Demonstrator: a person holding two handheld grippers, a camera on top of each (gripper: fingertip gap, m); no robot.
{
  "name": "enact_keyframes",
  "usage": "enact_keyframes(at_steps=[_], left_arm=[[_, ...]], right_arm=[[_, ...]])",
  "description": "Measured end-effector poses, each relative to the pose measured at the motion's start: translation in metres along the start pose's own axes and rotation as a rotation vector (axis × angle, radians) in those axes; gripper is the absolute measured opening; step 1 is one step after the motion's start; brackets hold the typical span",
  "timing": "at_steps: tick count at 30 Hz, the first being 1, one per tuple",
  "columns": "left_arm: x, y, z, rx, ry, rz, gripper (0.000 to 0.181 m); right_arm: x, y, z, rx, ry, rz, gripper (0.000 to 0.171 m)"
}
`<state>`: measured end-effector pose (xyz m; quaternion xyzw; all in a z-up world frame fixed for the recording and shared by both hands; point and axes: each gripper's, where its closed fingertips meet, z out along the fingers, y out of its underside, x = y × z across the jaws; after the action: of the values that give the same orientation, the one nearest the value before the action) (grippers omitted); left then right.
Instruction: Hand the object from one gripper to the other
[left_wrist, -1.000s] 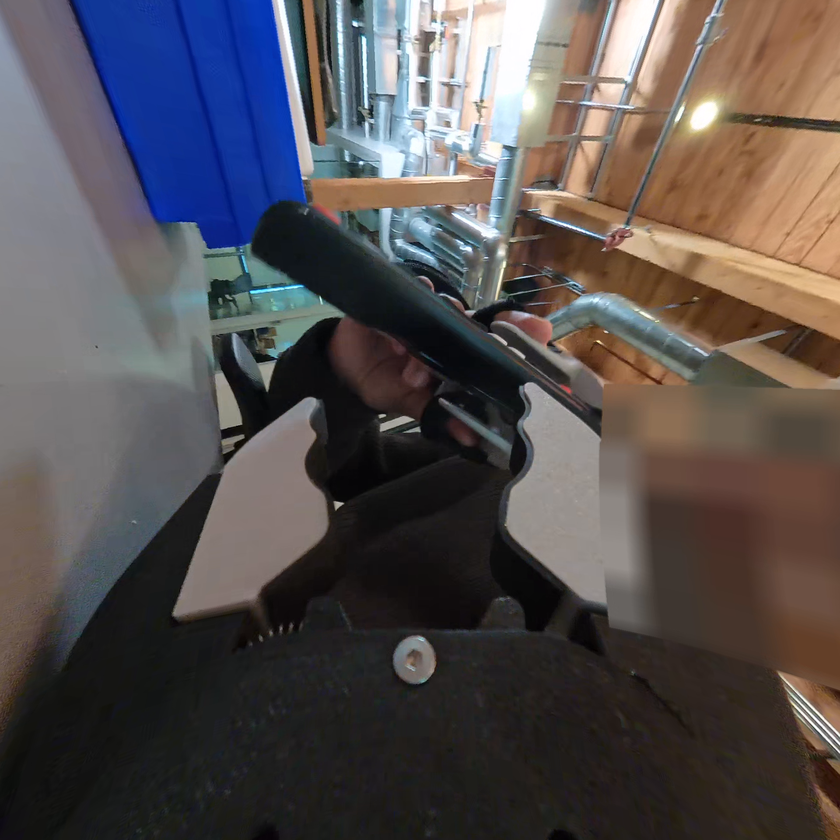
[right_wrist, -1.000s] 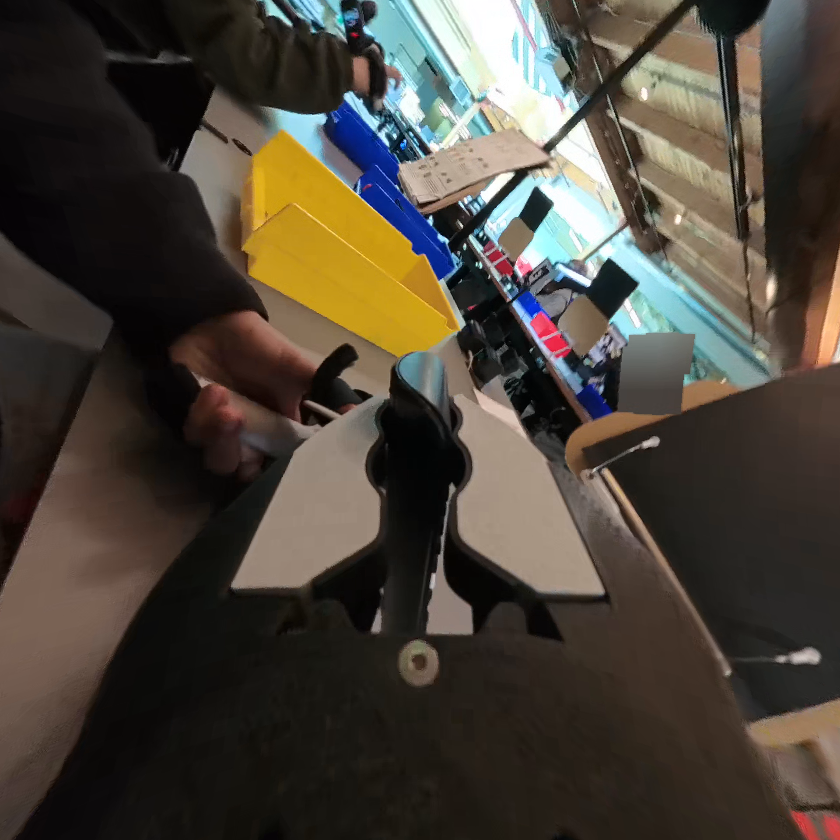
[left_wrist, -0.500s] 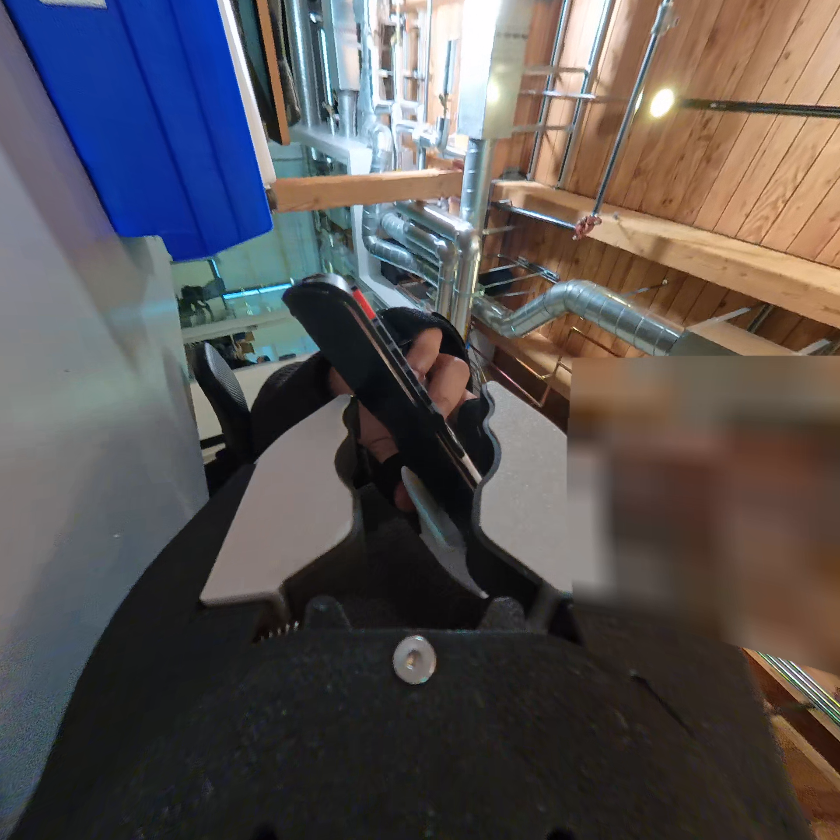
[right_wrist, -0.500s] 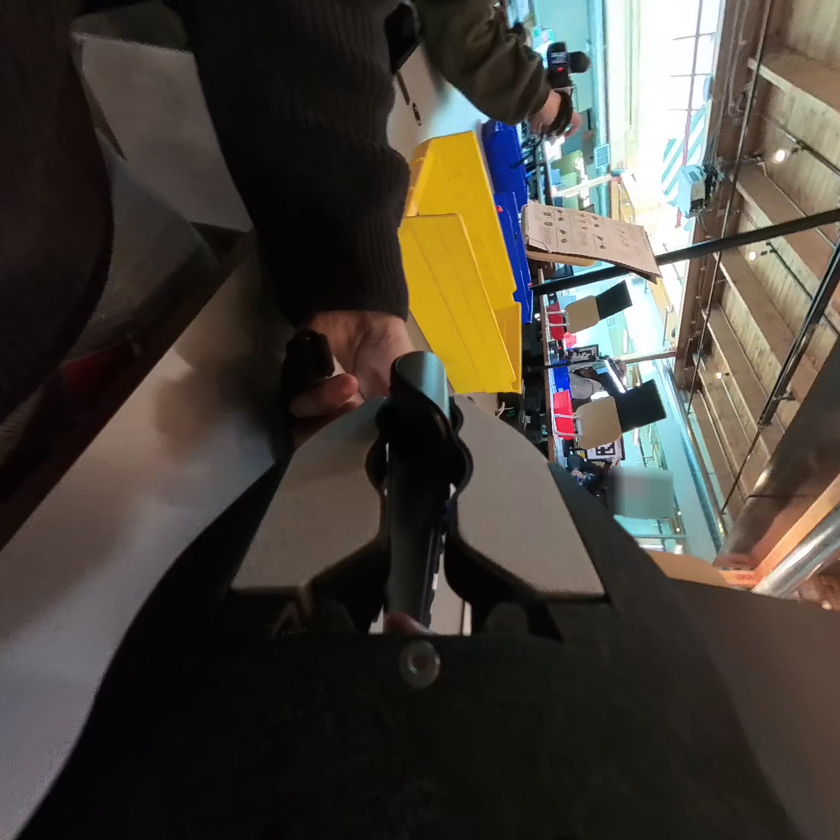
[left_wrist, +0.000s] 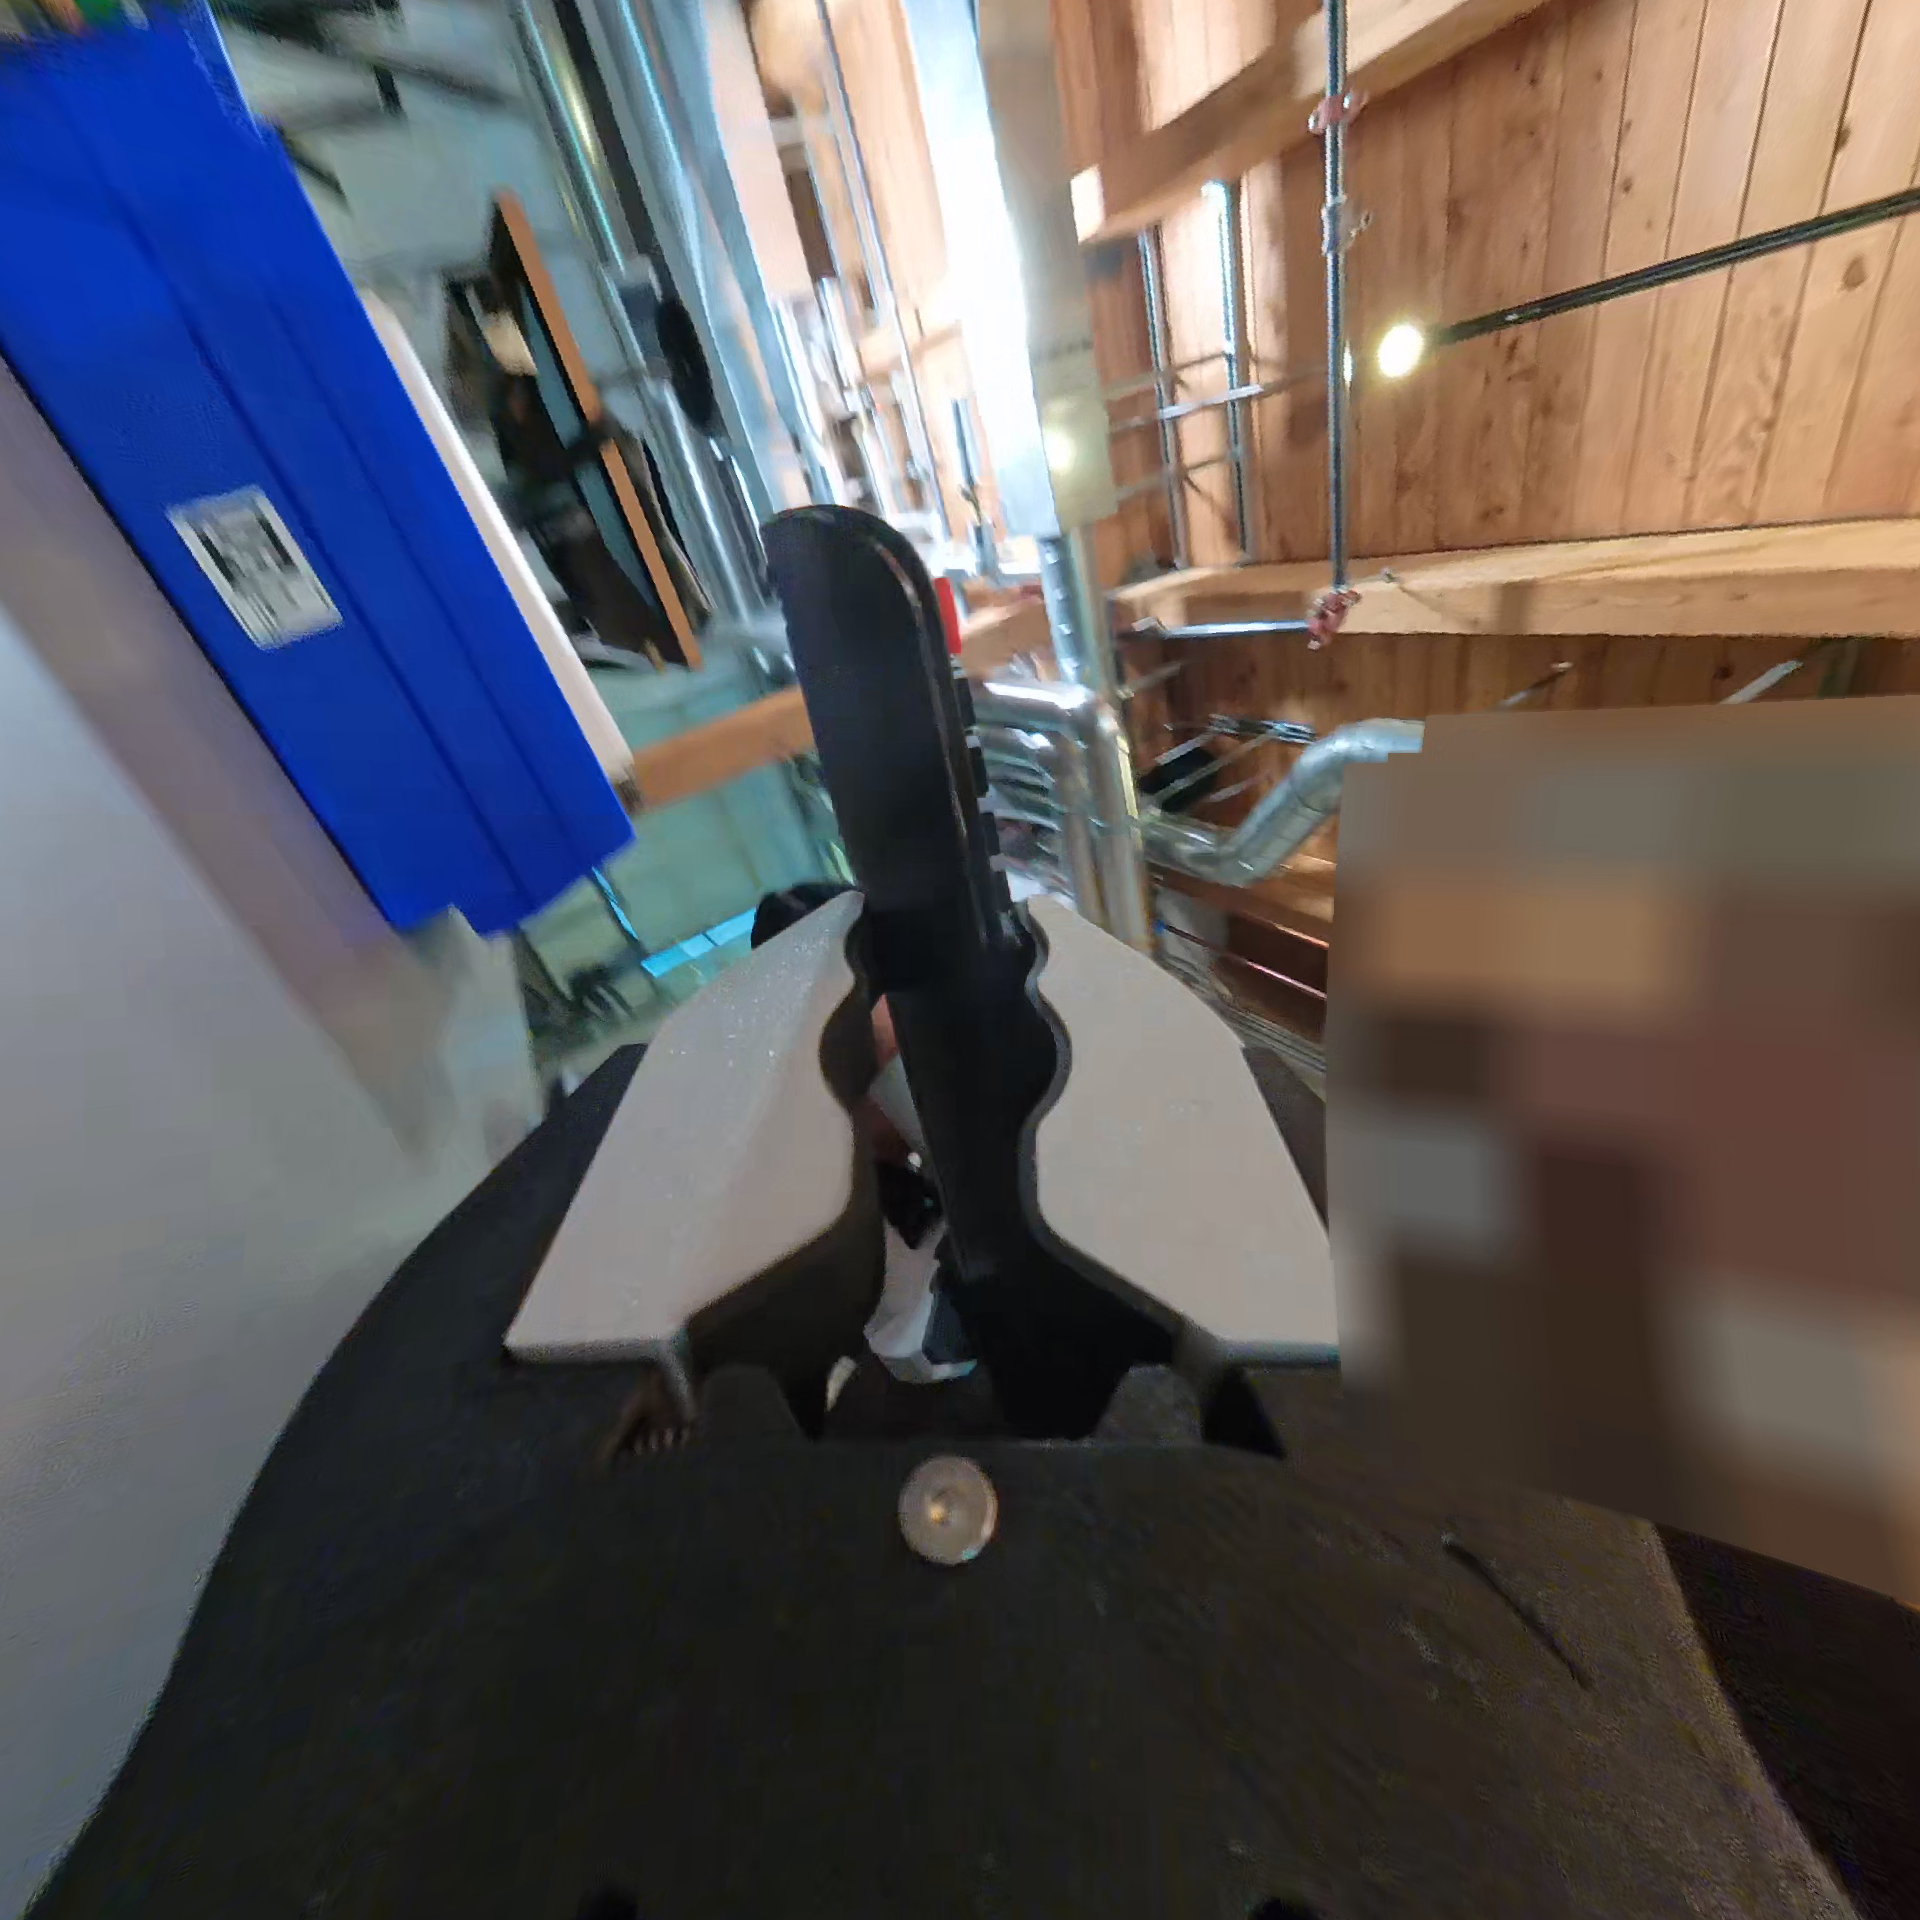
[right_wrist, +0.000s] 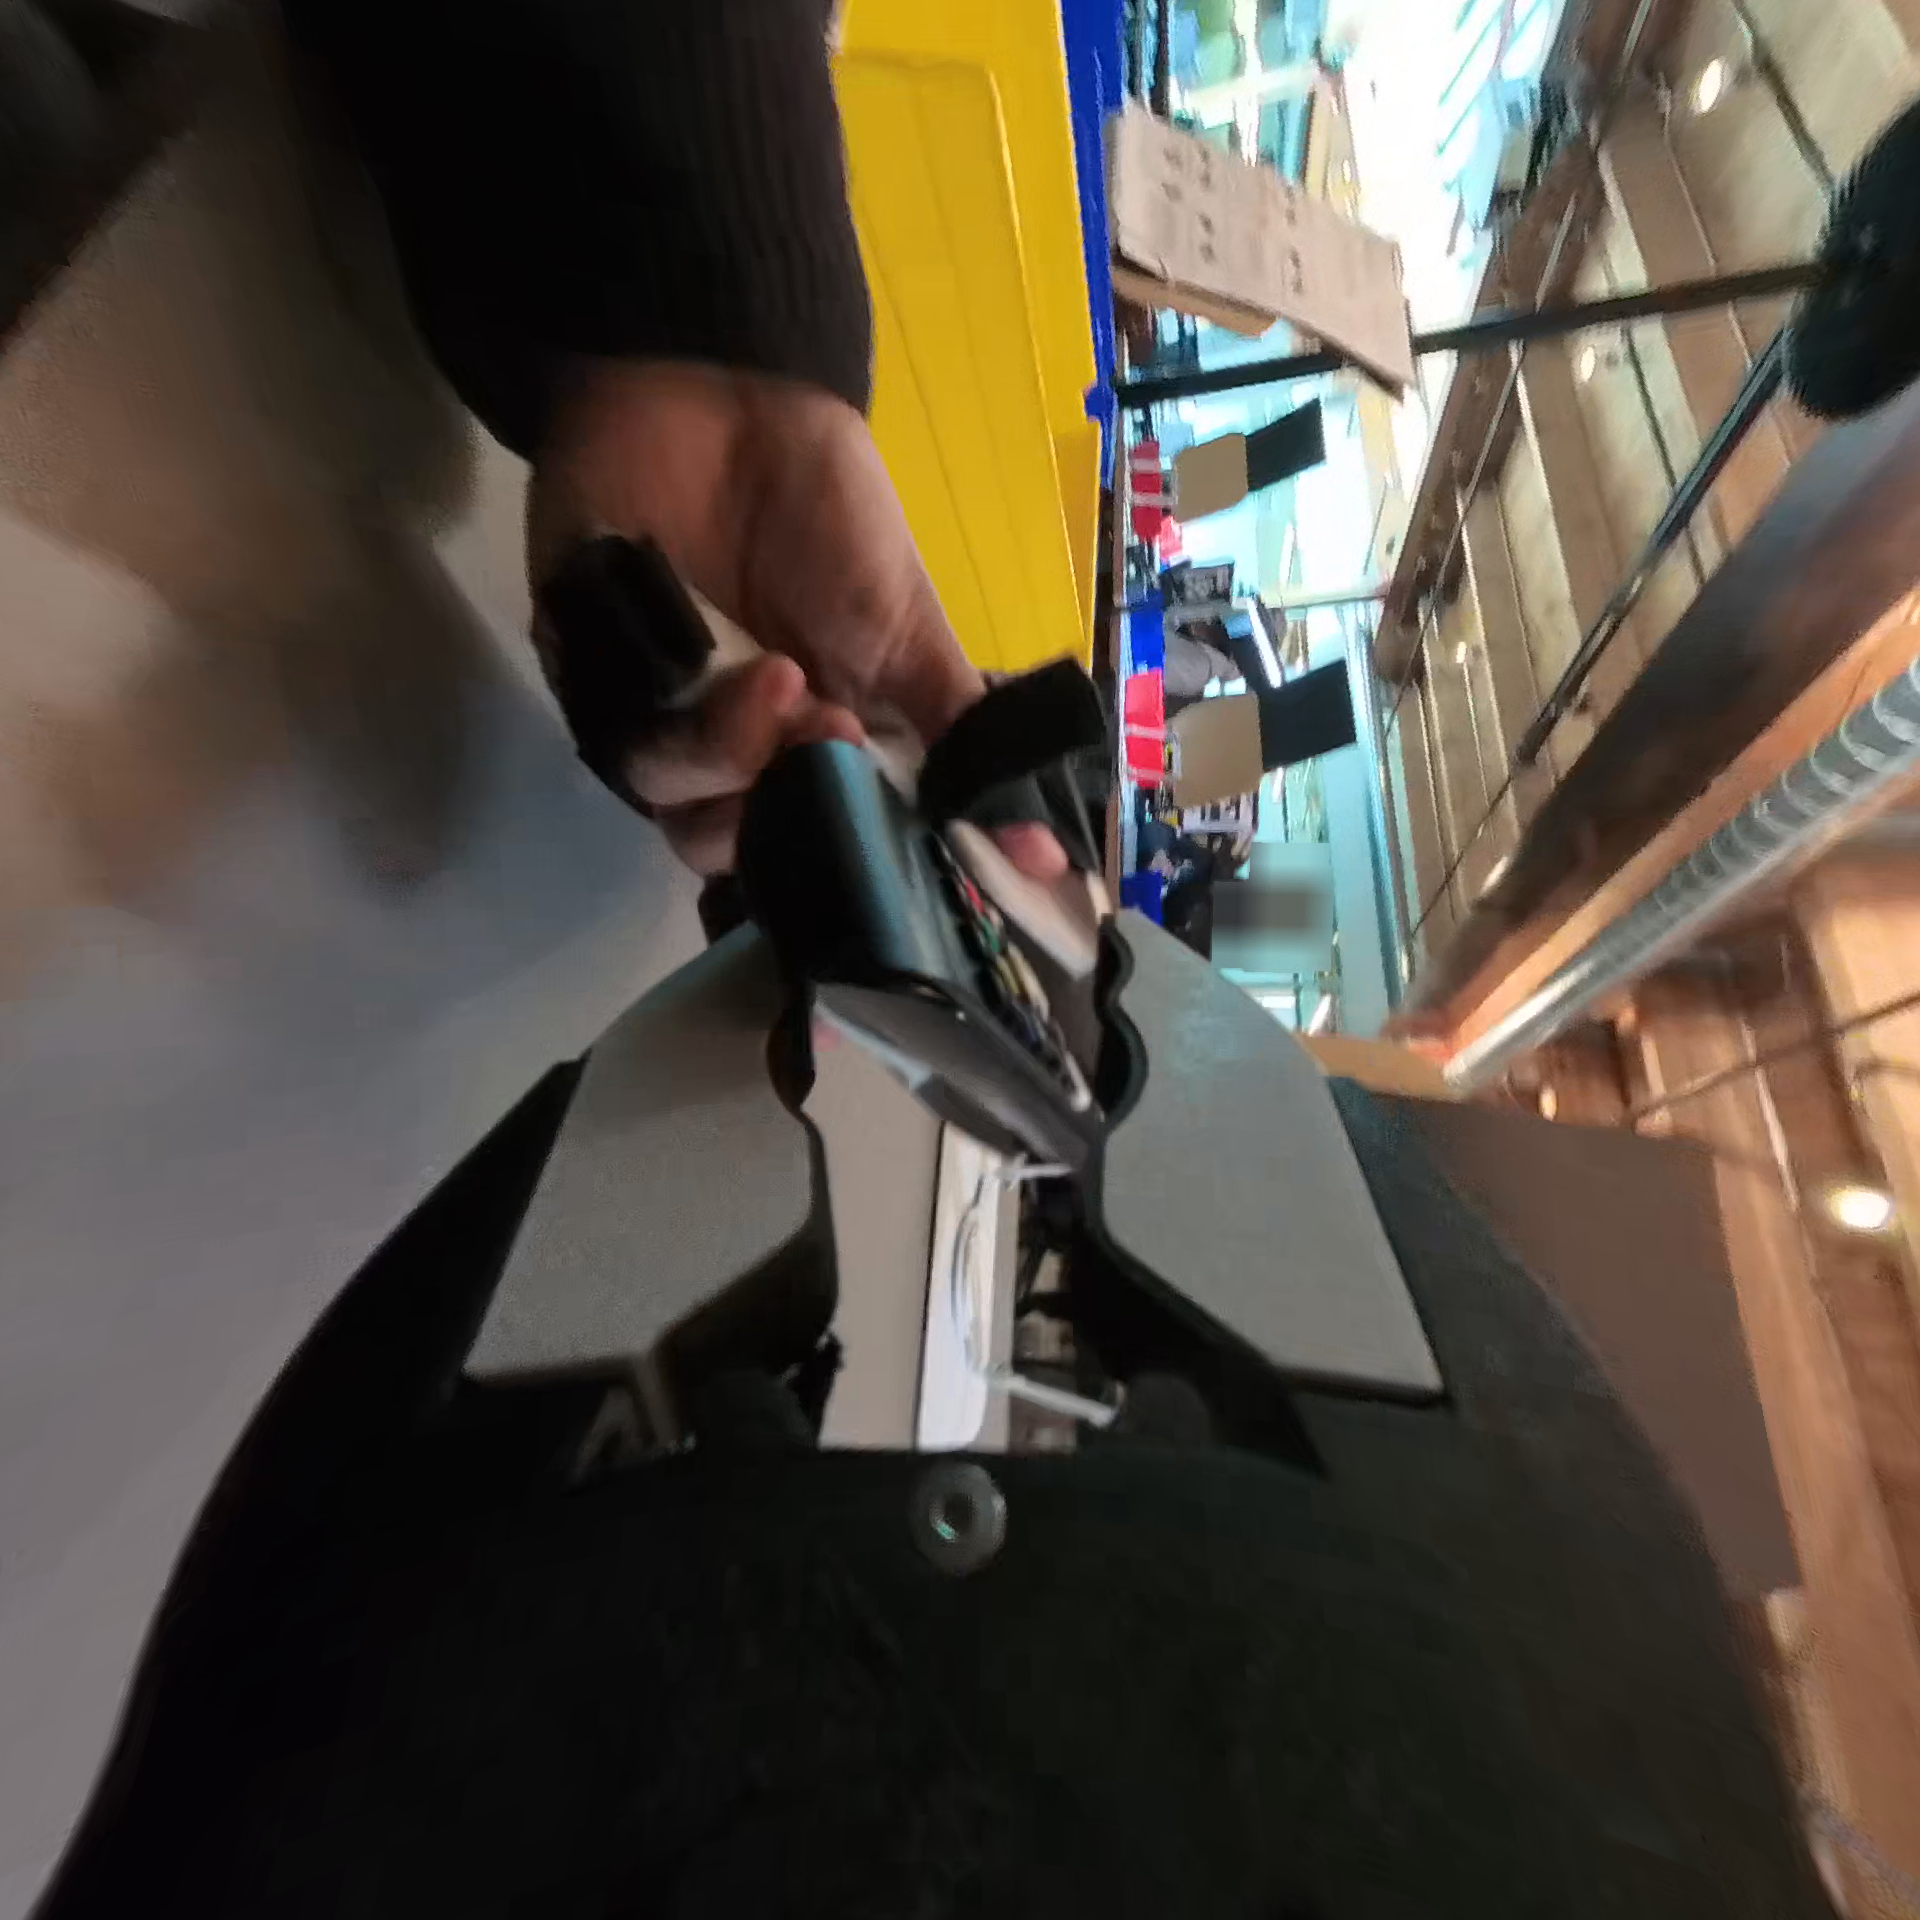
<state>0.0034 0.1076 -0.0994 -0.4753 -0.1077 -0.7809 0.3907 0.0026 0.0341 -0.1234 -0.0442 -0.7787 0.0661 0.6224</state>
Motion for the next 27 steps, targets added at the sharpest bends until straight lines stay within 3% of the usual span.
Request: enact_keyframes(at_steps=[1, 7, 11, 14, 18, 23, 27], left_arm=[[0.003, -0.008, -0.004, 0.037, -0.011, 0.063, 0.024], [0.022, -0.038, -0.022, 0.136, -0.092, 0.366, 0.024], [0.023, -0.049, -0.031, 0.152, -0.169, 0.471, 0.023], [0.020, -0.046, -0.029, 0.135, -0.184, 0.487, 0.024], [0.017, -0.035, -0.020, 0.094, -0.198, 0.520, 0.024], [0.016, -0.028, -0.013, 0.088, -0.203, 0.588, 0.023], [0.013, -0.023, -0.009, 0.102, -0.183, 0.548, 0.023]], right_arm=[[0.002, 0.007, 0.001, -0.016, 0.006, 0.056, 0.055], [0.016, 0.045, -0.001, 0.018, 0.022, 0.574, 0.076], [0.020, 0.068, -0.004, 0.054, 0.007, 0.926, 0.073], [0.000, 0.069, 0.000, 0.073, -0.212, 1.324, 0.070], [0.007, 0.044, 0.002, 0.356, -0.421, 1.862, 0.064], [-0.013, 0.024, 0.012, 0.305, -0.523, 1.854, 0.068], [-0.024, 0.015, 0.023, 0.267, -0.533, 1.881, 0.039]])
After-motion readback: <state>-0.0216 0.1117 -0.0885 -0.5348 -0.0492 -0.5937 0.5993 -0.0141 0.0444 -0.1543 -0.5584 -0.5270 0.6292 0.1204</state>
